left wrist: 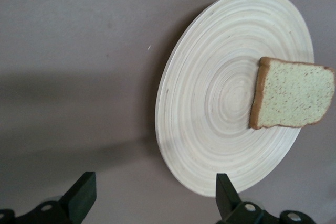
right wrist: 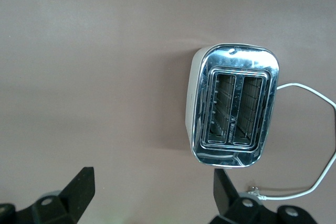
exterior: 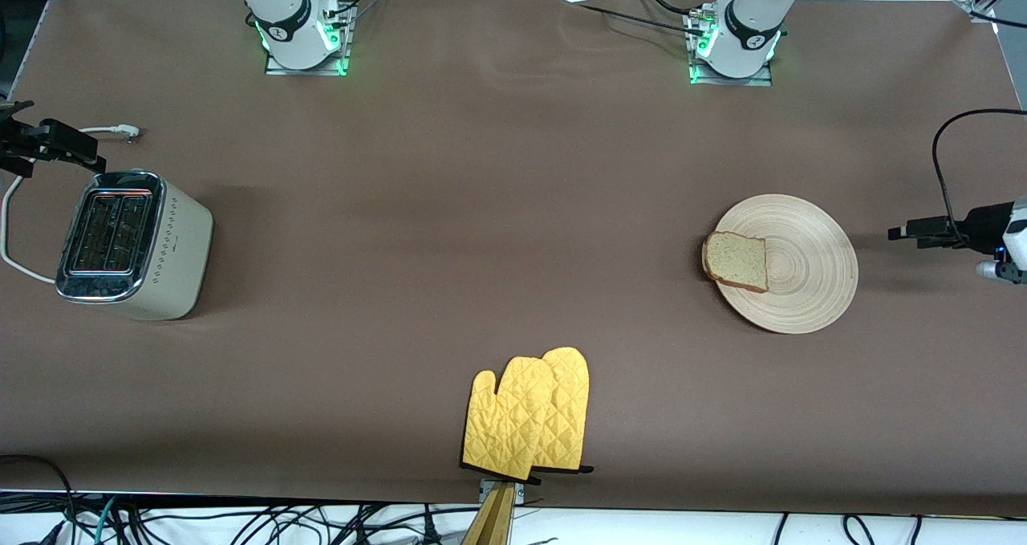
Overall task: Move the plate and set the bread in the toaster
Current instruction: 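Reach the left gripper toward the rim of the wooden plate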
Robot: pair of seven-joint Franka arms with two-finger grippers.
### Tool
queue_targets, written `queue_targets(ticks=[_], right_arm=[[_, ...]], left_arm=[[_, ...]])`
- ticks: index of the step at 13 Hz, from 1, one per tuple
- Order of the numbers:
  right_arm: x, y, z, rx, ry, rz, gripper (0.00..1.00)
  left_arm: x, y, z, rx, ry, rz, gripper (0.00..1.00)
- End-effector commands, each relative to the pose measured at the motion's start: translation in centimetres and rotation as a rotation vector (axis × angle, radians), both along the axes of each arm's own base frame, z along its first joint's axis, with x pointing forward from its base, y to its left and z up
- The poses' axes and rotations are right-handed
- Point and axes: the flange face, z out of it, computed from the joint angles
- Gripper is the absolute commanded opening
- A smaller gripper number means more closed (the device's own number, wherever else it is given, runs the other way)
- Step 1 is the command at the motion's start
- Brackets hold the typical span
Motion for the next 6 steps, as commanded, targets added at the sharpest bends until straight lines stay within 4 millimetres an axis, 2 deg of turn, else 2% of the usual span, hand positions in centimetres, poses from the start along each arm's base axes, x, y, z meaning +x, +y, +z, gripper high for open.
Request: queue_targets(ticks=[1,3,4,6], right_arm=[[0.1,-0.1,0.7,-0.005,0.001,-0.007,1.00],[0.1,-0.1,0.6,-0.005,0.003,-0.007,1.00],[0.1,-0.1,0.7,-0.005,0.001,-0.007,1.00],[0.1,-0.1,0.7,-0.005,0.001,-0.007,1.00]], left_arm=[[1.0,1.8,-2.0,-0.152,-0.020,0.008,1.00],[0.7,2.4,-3.7,-0.210,-0.022,0.011,1.00],[0.5,2.3,-5.0,-0.243,-0.037,-0.008,1.00],[0.2,2.0,-6.5,-0.296,-0.069,-0.027,1.00]])
